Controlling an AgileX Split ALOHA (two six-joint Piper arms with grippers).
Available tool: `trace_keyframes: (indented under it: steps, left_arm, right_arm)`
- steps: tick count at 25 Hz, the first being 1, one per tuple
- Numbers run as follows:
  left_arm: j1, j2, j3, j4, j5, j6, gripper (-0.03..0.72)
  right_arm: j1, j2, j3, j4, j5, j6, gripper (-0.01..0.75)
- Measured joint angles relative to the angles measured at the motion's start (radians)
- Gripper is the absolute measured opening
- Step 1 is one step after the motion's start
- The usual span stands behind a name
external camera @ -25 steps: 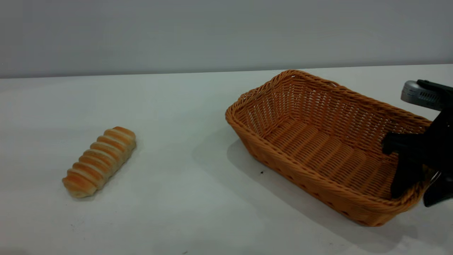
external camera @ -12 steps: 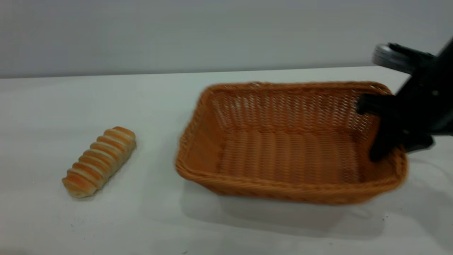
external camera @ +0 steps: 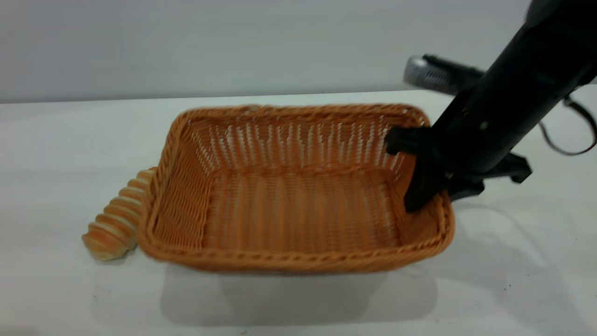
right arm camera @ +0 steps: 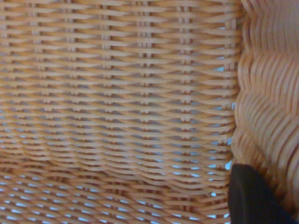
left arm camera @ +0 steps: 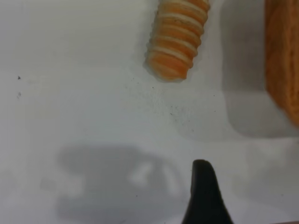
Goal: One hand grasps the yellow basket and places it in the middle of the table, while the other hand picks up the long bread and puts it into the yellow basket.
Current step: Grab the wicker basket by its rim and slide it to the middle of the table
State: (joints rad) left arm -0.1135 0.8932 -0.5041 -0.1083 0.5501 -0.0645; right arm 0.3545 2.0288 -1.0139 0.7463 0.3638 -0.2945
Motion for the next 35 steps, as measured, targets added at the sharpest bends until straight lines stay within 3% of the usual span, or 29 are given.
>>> trace_keyframes:
  steps: [5,7,13,16,19,25,35]
  left_arm:
    - [0.0,0.0,0.0,0.0,-0.025,0.0,0.555]
    - [0.0,0.0,0.0,0.0,-0.039,0.0,0.555]
    - [0.0,0.058,0.0,0.0,-0.081,0.0,0.555]
    - [0.0,0.128,0.0,0.0,-0.11,0.0,0.555]
    - [0.0,0.212,0.0,0.0,-0.166,0.0,0.555]
    - [0.0,0.378,-0.002,0.0,-0.296,-0.001,0.555]
    - [0.0,0.652,-0.088,0.0,-0.482,0.096,0.555]
  right_arm:
    - [0.006,0.051,-0.006,0.032,-0.029,-0.024,0.15]
    - [0.006,0.052,-0.007,0.039,-0.04,-0.048,0.237]
    - [0.006,0.047,-0.01,0.045,-0.04,-0.104,0.591]
    - [0.006,0.03,-0.01,0.037,-0.022,-0.131,0.697]
    - [0.006,-0.008,-0.01,0.03,0.008,-0.155,0.721]
    - [0.006,-0.126,-0.01,-0.087,0.082,-0.156,0.69]
    - [0.006,-0.351,-0.01,-0.293,0.252,-0.02,0.655]
